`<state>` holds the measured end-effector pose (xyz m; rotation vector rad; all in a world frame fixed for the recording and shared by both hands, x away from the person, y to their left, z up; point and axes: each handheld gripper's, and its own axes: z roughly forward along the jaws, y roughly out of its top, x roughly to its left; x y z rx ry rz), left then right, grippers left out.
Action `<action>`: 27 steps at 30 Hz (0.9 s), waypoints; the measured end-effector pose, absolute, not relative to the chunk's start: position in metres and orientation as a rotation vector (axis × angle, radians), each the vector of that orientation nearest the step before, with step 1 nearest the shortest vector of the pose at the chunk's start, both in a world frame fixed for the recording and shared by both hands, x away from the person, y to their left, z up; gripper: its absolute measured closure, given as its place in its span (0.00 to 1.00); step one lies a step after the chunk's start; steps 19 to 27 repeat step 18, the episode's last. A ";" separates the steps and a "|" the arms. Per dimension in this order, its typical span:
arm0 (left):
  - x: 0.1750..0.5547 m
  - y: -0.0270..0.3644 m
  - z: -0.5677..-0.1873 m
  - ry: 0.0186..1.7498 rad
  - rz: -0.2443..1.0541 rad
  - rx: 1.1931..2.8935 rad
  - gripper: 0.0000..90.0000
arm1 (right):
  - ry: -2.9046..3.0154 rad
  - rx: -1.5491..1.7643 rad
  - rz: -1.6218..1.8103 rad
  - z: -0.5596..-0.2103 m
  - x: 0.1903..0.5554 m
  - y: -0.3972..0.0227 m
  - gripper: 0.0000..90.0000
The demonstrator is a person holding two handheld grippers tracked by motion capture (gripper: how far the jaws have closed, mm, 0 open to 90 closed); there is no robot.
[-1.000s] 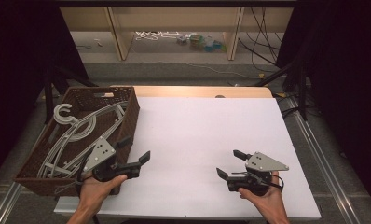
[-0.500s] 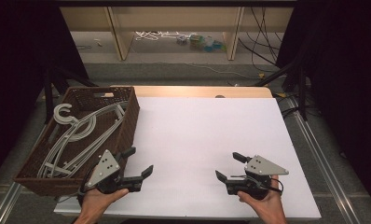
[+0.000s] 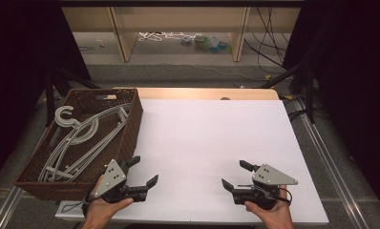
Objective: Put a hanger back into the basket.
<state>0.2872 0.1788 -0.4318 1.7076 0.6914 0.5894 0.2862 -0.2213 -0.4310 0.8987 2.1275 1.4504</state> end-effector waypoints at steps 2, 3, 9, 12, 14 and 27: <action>0.287 0.179 -0.432 0.694 0.589 1.705 0.18 | 2.123 0.896 1.441 -0.431 0.286 -0.222 0.18; 0.288 0.179 -0.432 0.687 0.585 1.693 0.18 | 2.132 0.903 1.444 -0.431 0.286 -0.223 0.18; 0.288 0.179 -0.432 0.694 0.584 1.709 0.18 | 2.113 0.904 1.442 -0.432 0.287 -0.223 0.18; 0.289 0.180 -0.432 0.690 0.588 1.713 0.18 | 2.113 0.904 1.443 -0.432 0.287 -0.223 0.18; 0.289 0.180 -0.432 0.687 0.589 1.715 0.18 | 2.117 0.908 1.452 -0.433 0.287 -0.222 0.18; 0.289 0.179 -0.433 0.687 0.580 1.711 0.18 | 2.114 0.910 1.432 -0.432 0.288 -0.224 0.18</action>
